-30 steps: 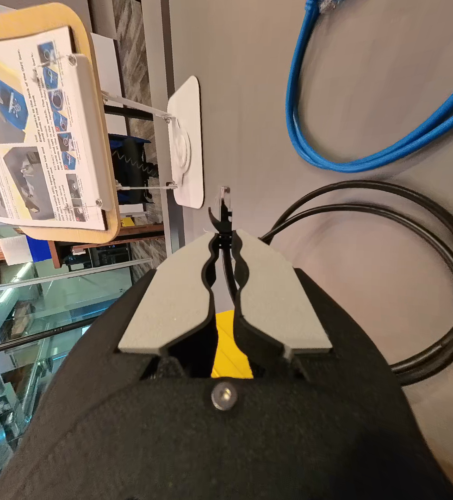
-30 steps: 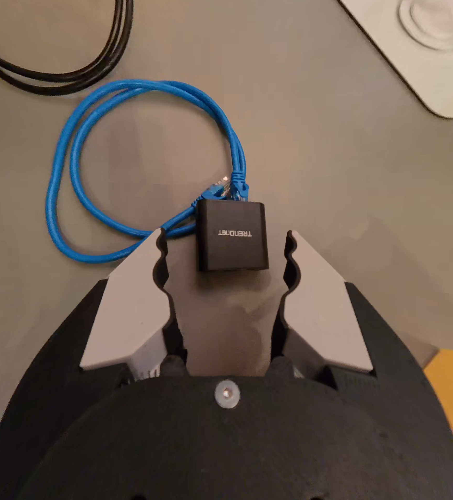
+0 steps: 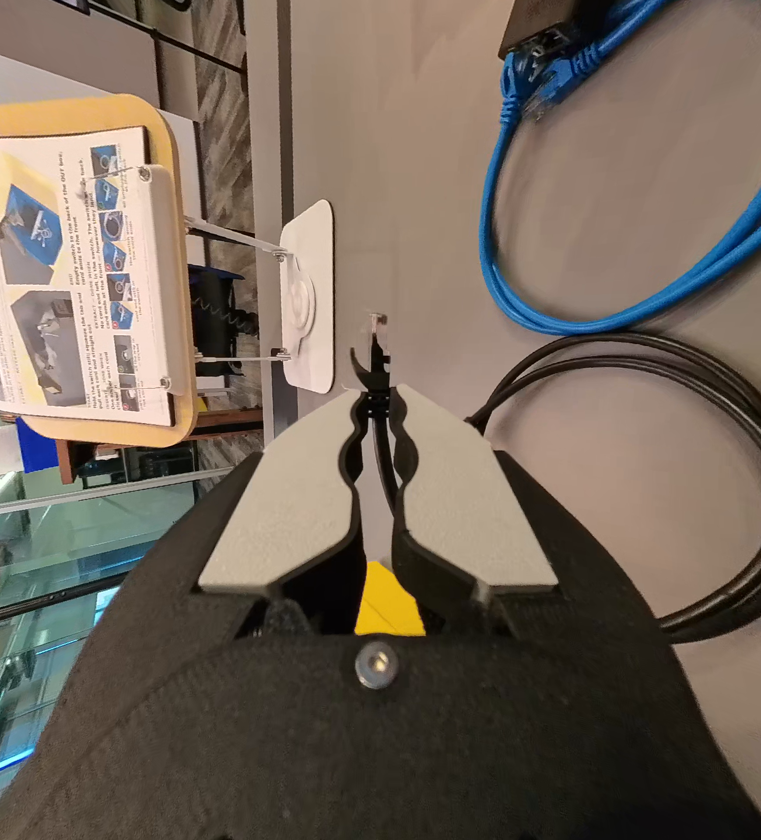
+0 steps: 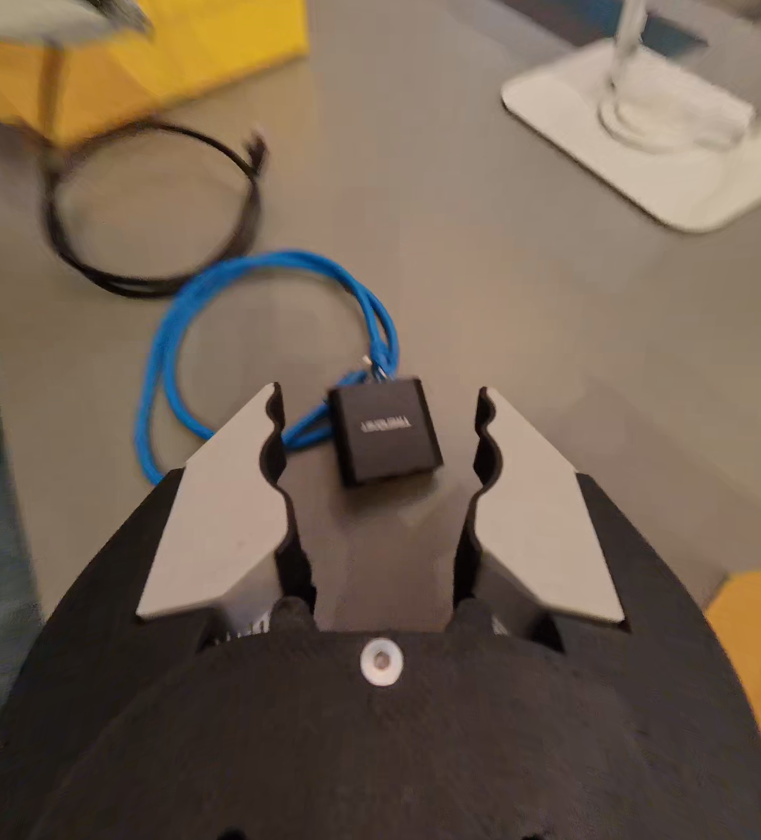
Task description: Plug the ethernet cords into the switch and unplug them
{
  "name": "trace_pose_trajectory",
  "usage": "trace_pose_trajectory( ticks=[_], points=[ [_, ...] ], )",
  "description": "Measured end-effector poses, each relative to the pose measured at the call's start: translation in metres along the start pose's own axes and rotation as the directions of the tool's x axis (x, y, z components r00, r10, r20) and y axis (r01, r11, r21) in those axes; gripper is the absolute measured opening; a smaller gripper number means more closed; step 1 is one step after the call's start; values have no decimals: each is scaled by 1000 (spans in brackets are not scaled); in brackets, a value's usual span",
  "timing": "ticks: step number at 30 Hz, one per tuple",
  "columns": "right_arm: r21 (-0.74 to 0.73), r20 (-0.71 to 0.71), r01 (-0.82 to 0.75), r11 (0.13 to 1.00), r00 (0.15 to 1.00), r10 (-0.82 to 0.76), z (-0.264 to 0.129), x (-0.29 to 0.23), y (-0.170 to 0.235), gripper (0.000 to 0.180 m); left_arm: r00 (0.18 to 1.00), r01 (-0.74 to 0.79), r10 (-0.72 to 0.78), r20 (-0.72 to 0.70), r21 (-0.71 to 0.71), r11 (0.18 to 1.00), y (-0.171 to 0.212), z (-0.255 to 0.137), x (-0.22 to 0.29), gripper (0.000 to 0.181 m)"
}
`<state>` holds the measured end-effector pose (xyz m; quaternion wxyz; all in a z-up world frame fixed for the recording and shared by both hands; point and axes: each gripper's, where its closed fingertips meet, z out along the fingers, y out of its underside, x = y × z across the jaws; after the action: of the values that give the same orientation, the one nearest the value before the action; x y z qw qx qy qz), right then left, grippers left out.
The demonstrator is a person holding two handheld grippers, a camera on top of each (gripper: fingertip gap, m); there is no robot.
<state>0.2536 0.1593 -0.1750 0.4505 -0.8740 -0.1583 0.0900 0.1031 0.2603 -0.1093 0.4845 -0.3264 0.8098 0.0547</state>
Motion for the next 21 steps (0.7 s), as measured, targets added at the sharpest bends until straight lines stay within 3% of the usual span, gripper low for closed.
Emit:
trace_pose_trajectory(
  ticks=[4,8,13,21],
  points=[
    [-134,-8,-86,987,996,85,23,4,42,89,1000,-7,7,-14,2,1000,-1,2,5,8],
    [-109,13,-82,991,996,84,29,6,40,65,1000,5,-5,-14,7,1000,-1,1,5,8],
    [-99,87,-57,993,994,65,34,-3,33,62,1000,-1,1,-27,6,1000,-1,4,9,8],
    [127,174,-65,990,984,42,18,-15,-21,60,1000,7,-7,-16,5,1000,-4,4,5,8]
  ],
)
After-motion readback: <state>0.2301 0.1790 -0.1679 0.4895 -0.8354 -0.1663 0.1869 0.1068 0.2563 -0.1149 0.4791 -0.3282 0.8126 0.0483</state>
